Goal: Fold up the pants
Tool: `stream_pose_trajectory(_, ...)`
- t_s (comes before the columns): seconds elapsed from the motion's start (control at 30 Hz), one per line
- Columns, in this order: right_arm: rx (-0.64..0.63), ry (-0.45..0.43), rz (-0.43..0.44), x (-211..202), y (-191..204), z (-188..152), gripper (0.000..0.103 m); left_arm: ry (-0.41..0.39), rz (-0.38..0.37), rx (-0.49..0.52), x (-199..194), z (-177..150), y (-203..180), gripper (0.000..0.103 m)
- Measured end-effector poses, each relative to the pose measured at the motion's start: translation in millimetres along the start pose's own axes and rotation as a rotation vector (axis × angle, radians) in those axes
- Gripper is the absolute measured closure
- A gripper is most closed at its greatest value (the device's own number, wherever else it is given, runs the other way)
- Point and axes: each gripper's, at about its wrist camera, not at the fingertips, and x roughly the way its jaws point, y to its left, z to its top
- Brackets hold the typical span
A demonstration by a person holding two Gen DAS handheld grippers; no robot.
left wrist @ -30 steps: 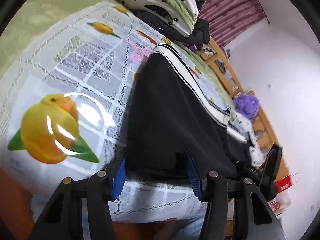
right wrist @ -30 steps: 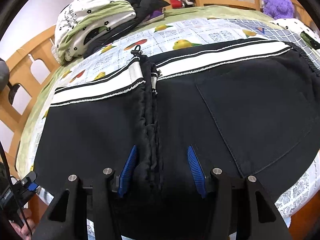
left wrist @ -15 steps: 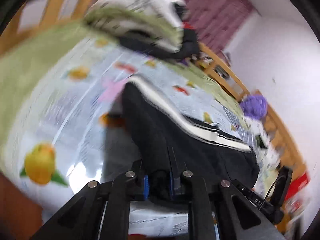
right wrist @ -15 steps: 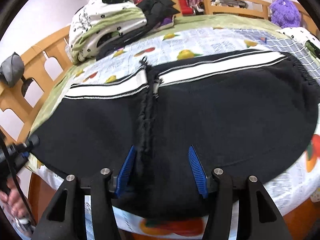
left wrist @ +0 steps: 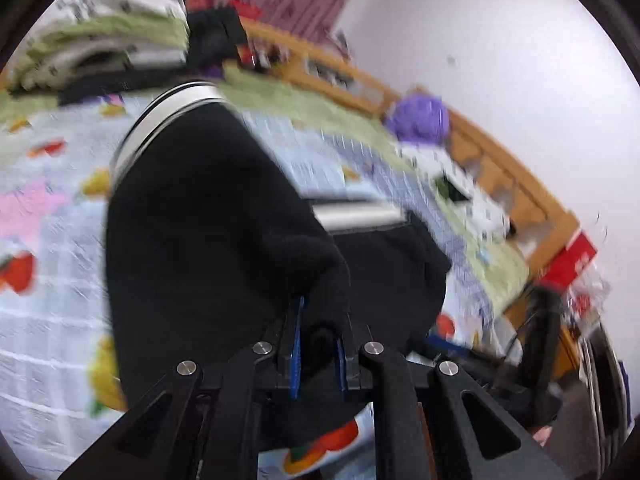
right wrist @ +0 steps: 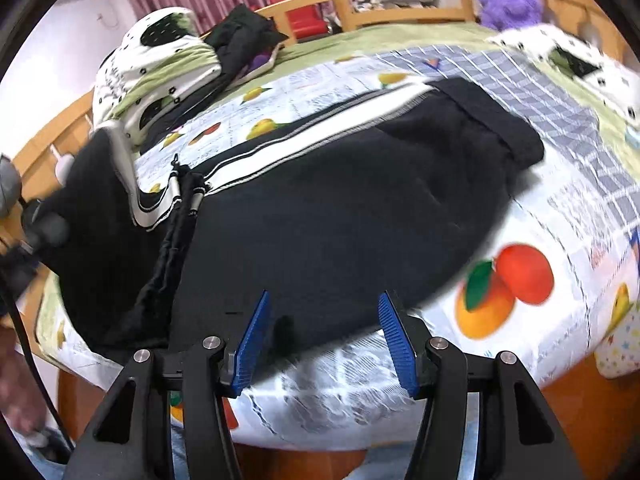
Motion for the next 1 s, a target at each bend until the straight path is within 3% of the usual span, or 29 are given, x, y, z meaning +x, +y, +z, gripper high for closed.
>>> stream_pose_trajectory(0.07, 0.008, 0.007, 0.022, -1, -2, -2, 0.047, 0.067, -0.01, -0.023, 15, -13, 3, 0.091)
stream_pose_trajectory(0.17, -0.007, 0.011, 0.059, 0, 8, 0, 0.047, 0.063, -0.015, -0.01, 4, -21, 7, 0.086)
stream_pose_trajectory(0.3, -0.02, 0.014, 0.15, 6, 32, 10, 0.047, 0.025, -0.044, 0.054, -34, -21, 8, 0.064)
stream_pose_trajectory(0.37, -0.017, 0.008, 0.205, 9, 48, 18, 0.047, -0.006, 0.013, 0.057, -49, -22, 12, 0.054)
stream_pose_trajectory(0.5, 0.016, 0.001, 0.316, 17, 79, 27, 0.042, -0.023, 0.132, 0.025, -75, -34, 44, 0.054)
stream_pose_trajectory(0.63, 0.017, 0.068, 0.33, 45, 106, 29, 0.038, -0.015, 0.165, -0.104, -96, -51, 87, 0.054)
stream_pose_trajectory(0.67, 0.029, 0.099, 0.339, 55, 112, 26, 0.042, -0.016, 0.171, -0.126, -99, -53, 94, 0.054)
stream_pose_trajectory(0.7, 0.038, 0.119, 0.355, 62, 116, 23, 0.061, -0.017, 0.181, -0.148, -102, -58, 100, 0.054)
stream_pose_trajectory(0.77, 0.014, 0.115, 0.368, 65, 131, 17, 0.081, -0.02, 0.191, -0.19, -107, -66, 110, 0.054)
stream_pose_trajectory(0.87, -0.121, 0.002, 0.314, 37, 153, 26, 0.086, 0.0, 0.194, -0.234, -108, -75, 120, 0.054)
stream_pose_trajectory(1.0, -0.167, -0.098, 0.331, -5, 149, 62, 0.086, 0.013, 0.205, -0.224, -106, -72, 114, 0.054)
